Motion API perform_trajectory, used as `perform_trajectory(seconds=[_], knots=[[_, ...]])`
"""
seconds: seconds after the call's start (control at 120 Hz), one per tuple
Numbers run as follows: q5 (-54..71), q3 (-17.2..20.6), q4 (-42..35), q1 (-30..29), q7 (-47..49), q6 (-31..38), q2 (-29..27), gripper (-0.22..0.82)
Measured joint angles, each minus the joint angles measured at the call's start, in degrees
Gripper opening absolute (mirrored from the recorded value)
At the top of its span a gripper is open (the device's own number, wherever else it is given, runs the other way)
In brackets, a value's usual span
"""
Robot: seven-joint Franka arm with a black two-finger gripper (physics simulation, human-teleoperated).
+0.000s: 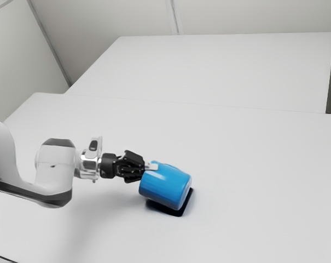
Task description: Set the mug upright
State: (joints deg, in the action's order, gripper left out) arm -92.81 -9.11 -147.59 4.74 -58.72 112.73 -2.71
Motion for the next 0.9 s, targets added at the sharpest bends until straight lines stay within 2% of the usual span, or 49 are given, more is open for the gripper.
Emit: perform_trajectory(seconds=[0.1,0.267,0.375,0.467,0.617,0.775,0.9], knots=[[0.08,1.19,0.04,0.27,0.20,1.16,0.04,-0.10],[0.31,1.51,0.98,0.97,0.49,2.31,-0.47,-0.10],[4.08,1.54,5.74,0.77,1.03,2.86,-2.04,-0.13],[16.05,1.34,14.07,0.62,2.84,3.35,-3.26,-0.15],[45.13,1.83,22.92,0.21,8.25,3.36,-2.97,-0.17],[69.93,6.31,24.92,0.77,17.71,4.51,-1.81,-0.18],[81.89,8.23,24.96,1.79,25.81,5.88,0.42,-0.18]])
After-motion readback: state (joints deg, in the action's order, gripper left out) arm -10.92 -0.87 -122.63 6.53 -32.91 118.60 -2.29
